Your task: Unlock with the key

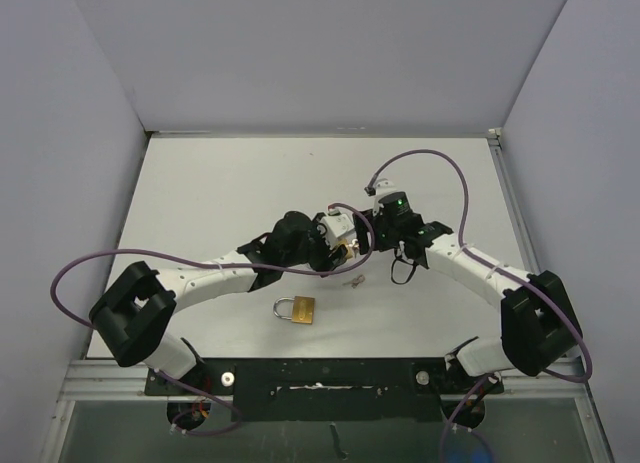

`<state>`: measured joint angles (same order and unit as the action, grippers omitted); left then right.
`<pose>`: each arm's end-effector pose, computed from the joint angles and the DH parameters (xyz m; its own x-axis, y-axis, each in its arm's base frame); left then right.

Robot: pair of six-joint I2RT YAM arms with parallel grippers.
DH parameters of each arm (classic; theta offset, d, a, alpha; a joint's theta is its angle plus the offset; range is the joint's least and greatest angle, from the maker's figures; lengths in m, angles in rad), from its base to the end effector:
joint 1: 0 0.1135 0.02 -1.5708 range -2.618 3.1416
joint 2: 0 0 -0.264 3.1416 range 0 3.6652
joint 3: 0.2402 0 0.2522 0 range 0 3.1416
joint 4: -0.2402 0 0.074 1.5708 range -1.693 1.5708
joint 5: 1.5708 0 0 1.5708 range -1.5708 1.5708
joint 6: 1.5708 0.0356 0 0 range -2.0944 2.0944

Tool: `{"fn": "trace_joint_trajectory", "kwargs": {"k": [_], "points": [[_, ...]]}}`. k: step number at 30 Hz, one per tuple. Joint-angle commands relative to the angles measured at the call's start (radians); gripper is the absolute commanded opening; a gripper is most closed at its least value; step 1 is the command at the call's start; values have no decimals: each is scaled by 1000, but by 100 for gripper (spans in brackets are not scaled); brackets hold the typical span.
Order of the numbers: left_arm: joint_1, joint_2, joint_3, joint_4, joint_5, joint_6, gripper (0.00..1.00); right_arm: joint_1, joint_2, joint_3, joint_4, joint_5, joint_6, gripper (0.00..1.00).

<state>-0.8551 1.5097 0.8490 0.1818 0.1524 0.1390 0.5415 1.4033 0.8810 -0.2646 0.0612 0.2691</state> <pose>0.2131 -0.2533 0.2237 -0.1838 0.4202 -0.8886 0.8681 0.4934 0.0537 0.2544 0.1505 0.2260 -0.7120 -0.1185 -0.6922 -0.2989 0.9431 0.1460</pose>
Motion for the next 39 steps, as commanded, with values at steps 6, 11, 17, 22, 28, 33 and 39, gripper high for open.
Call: {"fn": "trace_joint_trajectory", "kwargs": {"k": [6, 11, 17, 22, 28, 33, 39], "points": [[-5, -9, 82, 100, -12, 2, 0, -10, -2, 65, -33, 58, -6, 72], [-6, 0, 88, 69, -31, 11, 0, -20, -6, 68, -48, 73, -14, 72], [-5, 10, 103, 46, -36, 15, 0, -23, -14, 73, -62, 92, -15, 72], [-5, 27, 119, 18, -36, 20, 0, -25, -23, 76, -64, 91, -17, 72], [-5, 55, 146, -6, -29, 22, 0, -19, -19, 76, -51, 42, -25, 72], [-5, 77, 168, -4, -17, 18, 0, 6, -4, 76, -26, -26, -23, 72], [-5, 75, 167, 13, -19, 17, 0, 6, -9, 69, -11, -51, -23, 72]]}}
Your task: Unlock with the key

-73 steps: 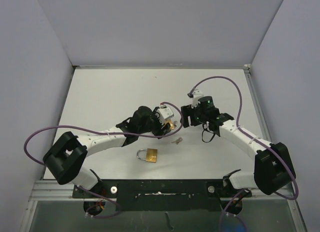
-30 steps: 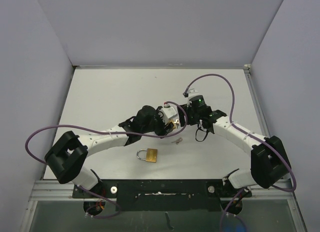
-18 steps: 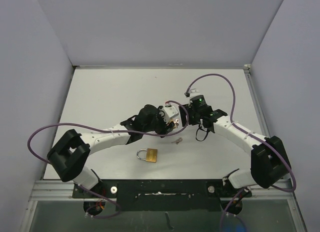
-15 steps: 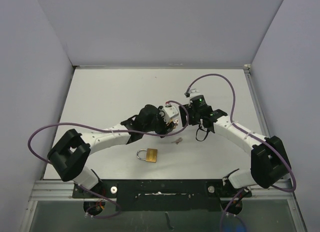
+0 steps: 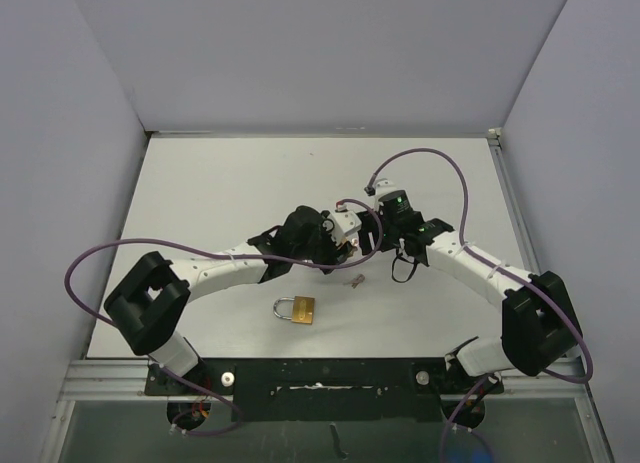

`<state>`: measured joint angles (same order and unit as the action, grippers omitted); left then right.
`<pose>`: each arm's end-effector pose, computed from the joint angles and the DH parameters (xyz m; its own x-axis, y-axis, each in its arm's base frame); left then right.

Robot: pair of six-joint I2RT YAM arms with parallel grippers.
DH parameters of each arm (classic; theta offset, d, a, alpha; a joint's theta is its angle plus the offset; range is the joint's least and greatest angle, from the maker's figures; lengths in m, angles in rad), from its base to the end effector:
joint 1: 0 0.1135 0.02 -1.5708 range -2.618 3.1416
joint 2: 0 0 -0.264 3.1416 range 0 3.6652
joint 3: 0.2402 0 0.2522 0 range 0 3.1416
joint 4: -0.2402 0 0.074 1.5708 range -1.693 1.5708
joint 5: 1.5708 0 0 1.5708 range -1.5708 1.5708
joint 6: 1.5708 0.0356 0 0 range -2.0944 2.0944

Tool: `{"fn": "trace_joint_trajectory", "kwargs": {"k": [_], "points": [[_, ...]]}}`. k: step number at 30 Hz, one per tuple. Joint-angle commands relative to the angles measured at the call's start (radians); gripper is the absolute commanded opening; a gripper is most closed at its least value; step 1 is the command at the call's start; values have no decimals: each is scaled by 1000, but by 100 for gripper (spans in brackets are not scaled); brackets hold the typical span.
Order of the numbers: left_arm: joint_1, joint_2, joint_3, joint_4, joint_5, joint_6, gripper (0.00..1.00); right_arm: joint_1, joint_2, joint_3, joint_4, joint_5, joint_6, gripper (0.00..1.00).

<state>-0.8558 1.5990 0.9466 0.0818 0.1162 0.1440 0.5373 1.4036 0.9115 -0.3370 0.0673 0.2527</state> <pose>0.2267 -0.2674 0.2173 -0.2336 0.4865 -0.8419 0.8564 0.5130 0.0588 0.2540 0.1486 0.2302 -0.7312 -0.1453 -0.6665 -0.2983 0.9468 0.1209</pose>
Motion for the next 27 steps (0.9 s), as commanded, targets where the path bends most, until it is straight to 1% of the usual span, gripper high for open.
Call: {"fn": "trace_joint_trajectory", "kwargs": {"k": [1, 6, 8, 15, 23, 27], "points": [[-4, -14, 69, 116, 18, 12, 0, 10, -9, 38, 66, -67, -6, 72], [-5, -22, 59, 145, 18, 4, 0, 10, 0, 40, 76, -111, -4, 72], [-5, -25, 62, 149, 19, 3, 0, 10, 4, 42, 75, -107, -4, 72], [-4, -19, 72, 106, 14, 9, 0, -16, 0, 62, 10, 30, 33, 72], [-5, -25, 55, 97, 1, 10, 0, -39, 7, 83, -51, 122, 23, 72], [-4, -27, 58, 96, 2, 9, 0, -40, 14, 91, -64, 133, 18, 72]]}}
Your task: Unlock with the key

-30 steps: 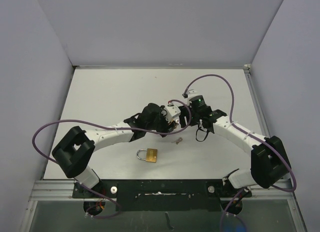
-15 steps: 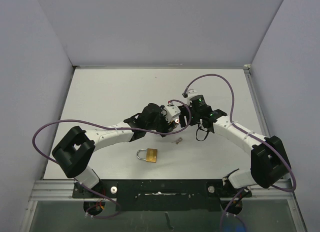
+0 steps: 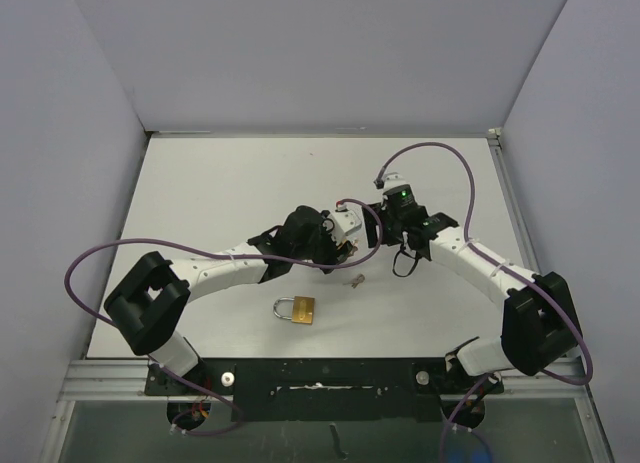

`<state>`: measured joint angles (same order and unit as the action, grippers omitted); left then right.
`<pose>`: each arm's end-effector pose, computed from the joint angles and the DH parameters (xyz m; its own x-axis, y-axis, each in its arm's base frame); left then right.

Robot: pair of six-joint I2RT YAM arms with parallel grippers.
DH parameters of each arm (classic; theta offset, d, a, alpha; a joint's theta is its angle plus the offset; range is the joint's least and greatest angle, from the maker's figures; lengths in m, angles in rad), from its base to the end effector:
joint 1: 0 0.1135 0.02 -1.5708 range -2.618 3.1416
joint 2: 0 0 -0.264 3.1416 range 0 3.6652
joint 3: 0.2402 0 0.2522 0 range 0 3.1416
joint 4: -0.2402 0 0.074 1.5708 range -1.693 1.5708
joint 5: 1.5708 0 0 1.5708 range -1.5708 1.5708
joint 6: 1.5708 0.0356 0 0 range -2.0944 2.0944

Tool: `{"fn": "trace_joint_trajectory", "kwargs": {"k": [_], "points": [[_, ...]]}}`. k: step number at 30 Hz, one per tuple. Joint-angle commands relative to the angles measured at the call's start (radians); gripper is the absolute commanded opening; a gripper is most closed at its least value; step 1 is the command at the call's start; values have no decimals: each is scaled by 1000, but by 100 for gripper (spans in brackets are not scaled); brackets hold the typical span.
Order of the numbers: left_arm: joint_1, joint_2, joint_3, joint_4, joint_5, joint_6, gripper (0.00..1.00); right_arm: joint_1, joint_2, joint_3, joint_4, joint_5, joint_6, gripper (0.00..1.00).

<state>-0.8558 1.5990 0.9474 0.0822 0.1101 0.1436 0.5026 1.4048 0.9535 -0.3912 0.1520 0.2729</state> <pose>0.2270 -0.2674 0.2176 -0.2337 0.4862 -0.8420 0.8534 0.5175 0.0619 0.2617 0.1377 0.2395 -0.7343 -0.0996 -0.6714 -0.1972 0.9778 0.0706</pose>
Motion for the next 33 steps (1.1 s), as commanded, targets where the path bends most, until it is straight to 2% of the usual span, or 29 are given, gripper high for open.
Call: {"fn": "trace_joint_trajectory", "kwargs": {"k": [1, 11, 21, 24, 28, 33], "points": [[-4, -27, 57, 97, 8, 11, 0, -6, 12, 48, -6, 32, -4, 72], [-4, -19, 68, 93, 19, 8, 0, -2, 9, 12, 111, -268, -45, 71], [-5, -25, 66, 97, 13, 8, 0, -20, -4, 3, 106, -233, -15, 71], [-5, -33, 54, 104, -3, 4, 0, -84, -11, -9, 97, -246, 39, 70], [-4, -56, 21, 138, -23, -9, 0, -228, -66, -114, 252, -498, 136, 64], [-3, -80, -26, 220, -42, -32, 0, -255, -66, -164, 411, -732, 190, 54]]}}
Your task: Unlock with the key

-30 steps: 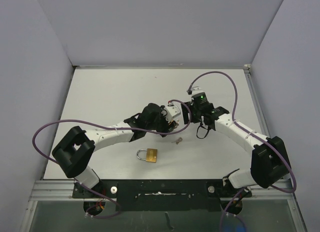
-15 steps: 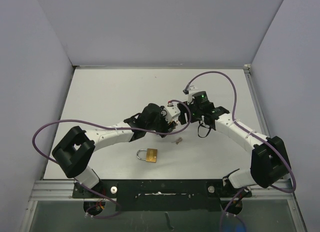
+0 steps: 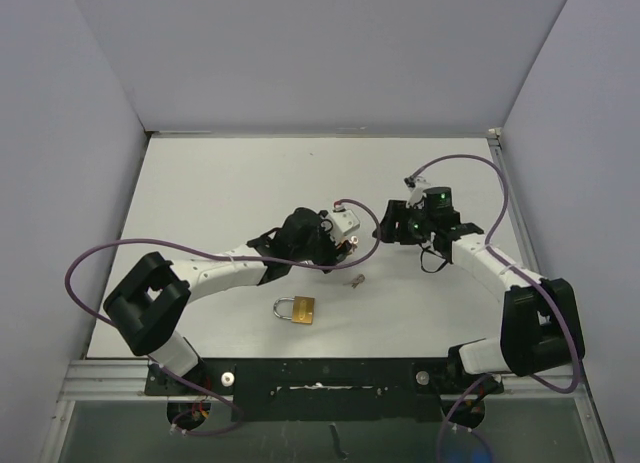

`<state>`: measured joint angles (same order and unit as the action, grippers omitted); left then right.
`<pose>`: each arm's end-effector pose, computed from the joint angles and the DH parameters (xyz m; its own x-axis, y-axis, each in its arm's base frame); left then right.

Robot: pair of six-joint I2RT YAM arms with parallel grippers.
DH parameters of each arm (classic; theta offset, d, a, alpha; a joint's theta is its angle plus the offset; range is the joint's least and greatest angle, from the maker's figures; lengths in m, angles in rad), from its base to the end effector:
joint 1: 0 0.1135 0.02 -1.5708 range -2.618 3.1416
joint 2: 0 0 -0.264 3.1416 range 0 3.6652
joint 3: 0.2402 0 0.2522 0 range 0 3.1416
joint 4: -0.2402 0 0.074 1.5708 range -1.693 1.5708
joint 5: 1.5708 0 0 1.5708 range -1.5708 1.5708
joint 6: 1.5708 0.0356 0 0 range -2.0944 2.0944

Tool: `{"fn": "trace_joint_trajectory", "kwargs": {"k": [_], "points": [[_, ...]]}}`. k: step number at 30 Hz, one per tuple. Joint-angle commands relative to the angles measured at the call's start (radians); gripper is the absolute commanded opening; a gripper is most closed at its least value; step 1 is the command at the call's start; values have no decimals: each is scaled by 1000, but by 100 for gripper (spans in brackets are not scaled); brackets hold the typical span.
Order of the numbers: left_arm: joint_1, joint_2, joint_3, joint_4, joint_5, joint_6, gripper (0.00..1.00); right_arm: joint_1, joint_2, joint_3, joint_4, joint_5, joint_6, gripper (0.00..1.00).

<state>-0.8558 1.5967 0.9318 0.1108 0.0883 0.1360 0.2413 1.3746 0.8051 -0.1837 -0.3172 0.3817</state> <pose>0.2269 -0.2661 0.2159 -0.2331 0.4745 -0.8488 0.8407 0.5370 0.0693 0.2749 0.0791 0.2171 -0.7832 0.1717 -0.5975 -0.1683 0.8666 0.4697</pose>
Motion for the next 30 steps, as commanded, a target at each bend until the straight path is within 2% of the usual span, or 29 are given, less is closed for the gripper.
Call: {"fn": "trace_joint_trajectory", "kwargs": {"k": [1, 7, 15, 22, 30], "points": [[-4, -83, -22, 215, -20, -31, 0, 6, -33, -30, 241, -297, 106, 51], [-3, -92, -50, 278, -12, -50, 0, 7, -9, -97, 445, -411, 235, 45], [-4, -104, -73, 325, 14, -83, 0, 7, 33, -99, 490, -440, 263, 37], [-4, -109, -75, 338, 22, -85, 0, 7, 58, -101, 499, -443, 270, 34], [-5, -109, -76, 343, 14, -83, 0, 9, 68, -105, 513, -450, 277, 23]]}}
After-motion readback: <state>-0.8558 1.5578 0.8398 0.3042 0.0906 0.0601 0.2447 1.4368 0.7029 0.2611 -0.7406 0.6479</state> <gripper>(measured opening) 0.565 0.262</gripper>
